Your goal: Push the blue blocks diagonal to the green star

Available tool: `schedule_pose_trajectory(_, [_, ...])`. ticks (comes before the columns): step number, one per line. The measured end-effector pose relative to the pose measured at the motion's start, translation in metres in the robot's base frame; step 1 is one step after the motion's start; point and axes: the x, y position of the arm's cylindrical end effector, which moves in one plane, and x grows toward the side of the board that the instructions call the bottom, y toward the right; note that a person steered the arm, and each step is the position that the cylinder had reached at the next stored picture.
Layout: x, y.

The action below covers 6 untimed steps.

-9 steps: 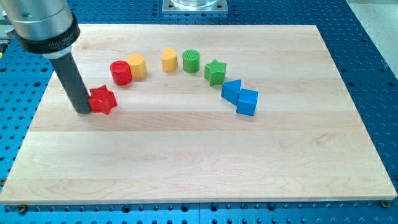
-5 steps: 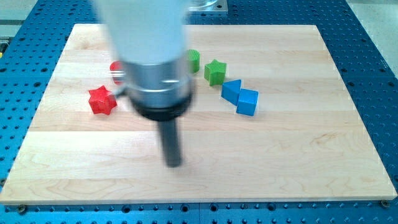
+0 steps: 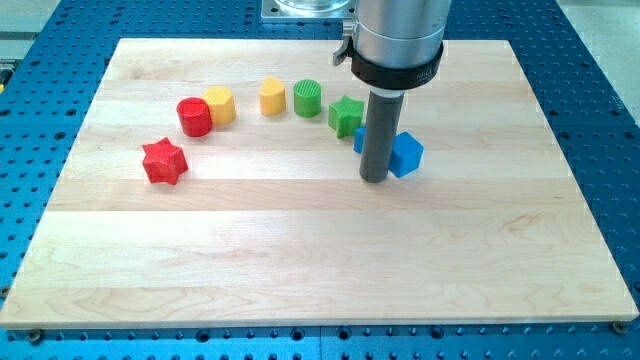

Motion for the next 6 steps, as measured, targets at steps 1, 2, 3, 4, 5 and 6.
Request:
schedule_pose_trajectory(1, [-0.007,0.0])
schedule_pose_trajectory(2, [-0.007,-0.004])
schedule_pose_trajectory(3, [0.011,-0.004])
schedule_pose_trajectory(4, [0.051,-0.004])
schedule_pose_trajectory(5, [0.073,0.053])
schedule_pose_trajectory(6, [0.027,0.146])
